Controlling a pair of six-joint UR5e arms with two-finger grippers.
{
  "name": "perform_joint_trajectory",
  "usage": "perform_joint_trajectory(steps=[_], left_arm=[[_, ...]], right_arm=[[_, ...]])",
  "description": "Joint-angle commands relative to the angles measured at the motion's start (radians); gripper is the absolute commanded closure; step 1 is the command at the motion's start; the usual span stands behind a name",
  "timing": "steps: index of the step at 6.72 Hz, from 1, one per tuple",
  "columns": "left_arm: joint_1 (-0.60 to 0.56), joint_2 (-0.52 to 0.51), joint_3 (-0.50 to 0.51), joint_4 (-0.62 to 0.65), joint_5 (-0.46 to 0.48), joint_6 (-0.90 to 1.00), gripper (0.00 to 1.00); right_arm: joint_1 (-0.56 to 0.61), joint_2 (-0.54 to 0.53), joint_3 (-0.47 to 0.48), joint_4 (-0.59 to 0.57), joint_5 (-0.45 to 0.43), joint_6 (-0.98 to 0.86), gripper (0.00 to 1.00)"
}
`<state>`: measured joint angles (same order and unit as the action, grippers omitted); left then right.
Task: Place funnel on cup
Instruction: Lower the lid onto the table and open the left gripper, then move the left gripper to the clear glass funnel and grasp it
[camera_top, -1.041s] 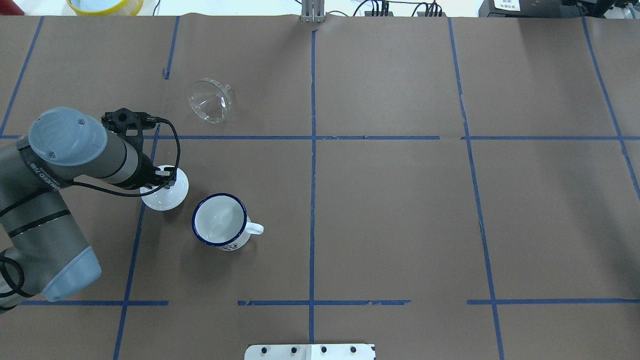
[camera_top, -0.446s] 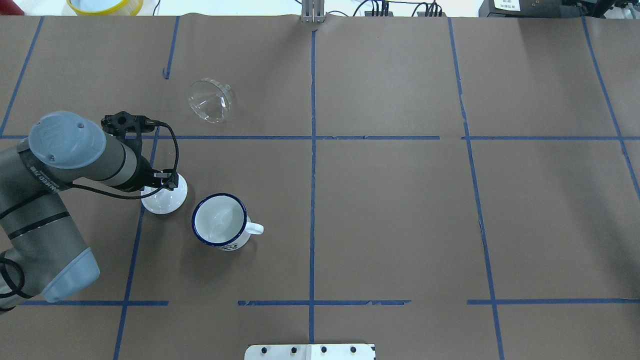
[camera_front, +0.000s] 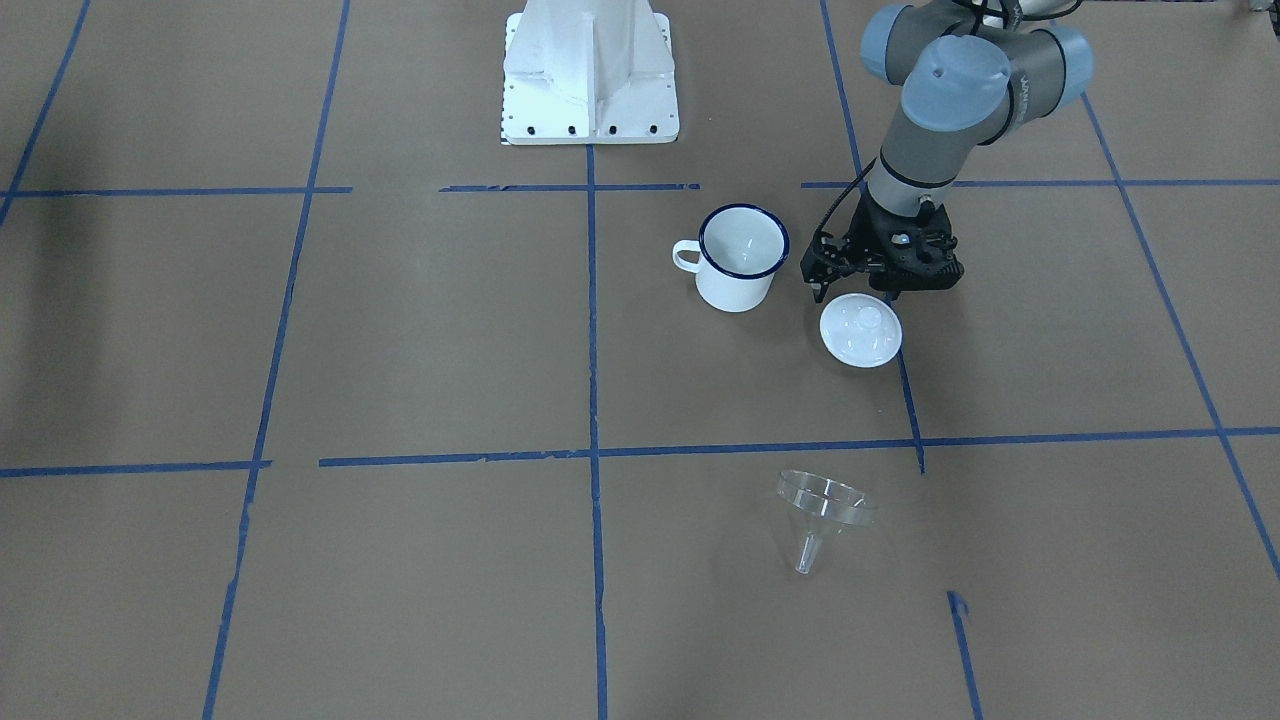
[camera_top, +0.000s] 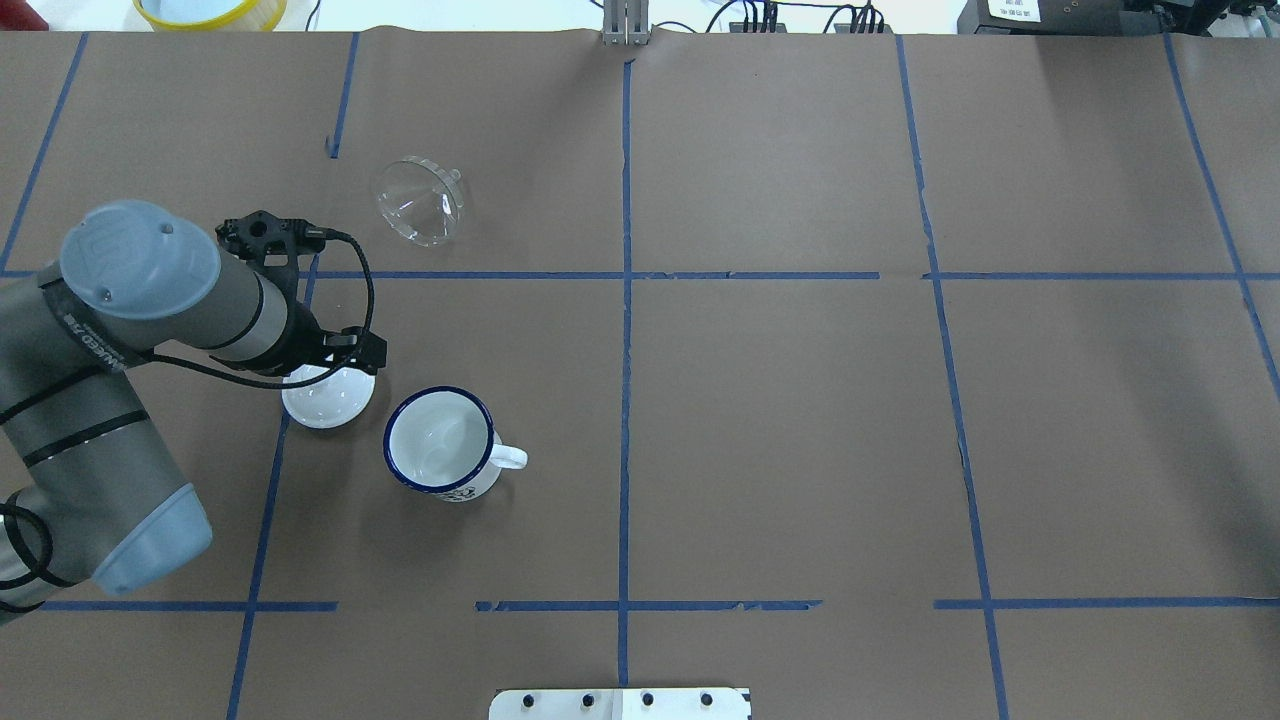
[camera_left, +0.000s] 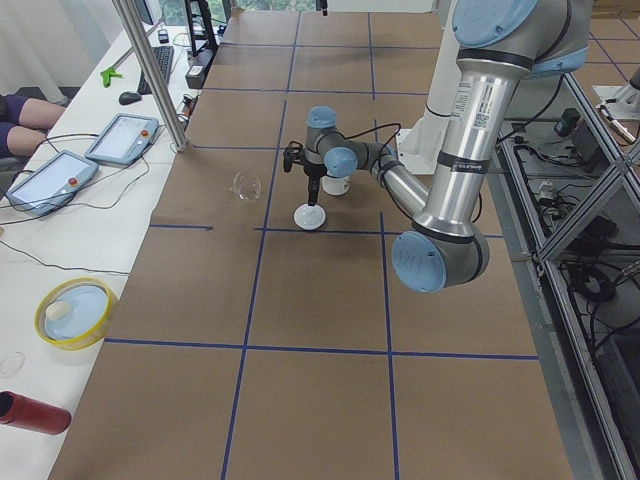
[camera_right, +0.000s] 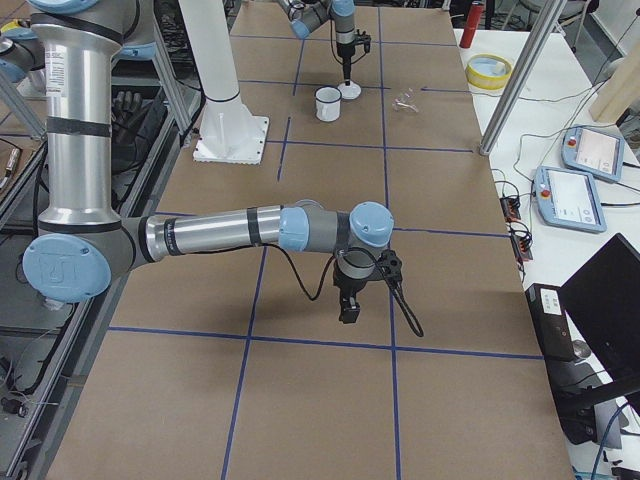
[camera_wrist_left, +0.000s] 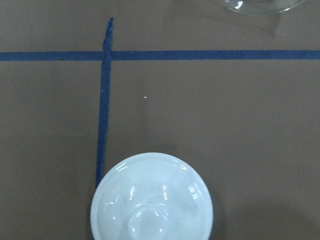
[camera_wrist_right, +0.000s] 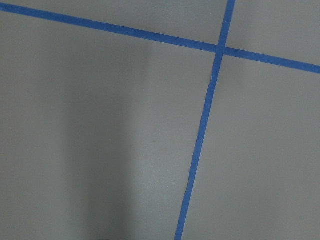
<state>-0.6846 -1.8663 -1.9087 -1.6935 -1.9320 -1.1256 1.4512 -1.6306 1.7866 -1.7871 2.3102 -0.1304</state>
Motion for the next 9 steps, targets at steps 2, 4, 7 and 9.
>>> perform_joint_trajectory(steps=[2, 4, 7, 9], left_arm=[[-0.108, -0.151, -0.021, 0.083, -0.048, -0.211, 0.00], [-0.141, -0.203, 0.110, -0.105, 0.034, -0.534, 0.00], [-0.055, -0.258, 0.425, -0.409, 0.336, -0.842, 0.00], [-0.050, -0.312, 0.509, -0.426, 0.363, -0.849, 0.00]], right_arm=[[0.000, 0.000, 0.000, 0.000, 0.000, 0.000, 0.00], [0.000, 0.000, 0.000, 0.000, 0.000, 0.000, 0.00], [0.000, 0.000, 0.000, 0.000, 0.000, 0.000, 0.00], [0.000, 0.000, 0.000, 0.000, 0.000, 0.000, 0.00]])
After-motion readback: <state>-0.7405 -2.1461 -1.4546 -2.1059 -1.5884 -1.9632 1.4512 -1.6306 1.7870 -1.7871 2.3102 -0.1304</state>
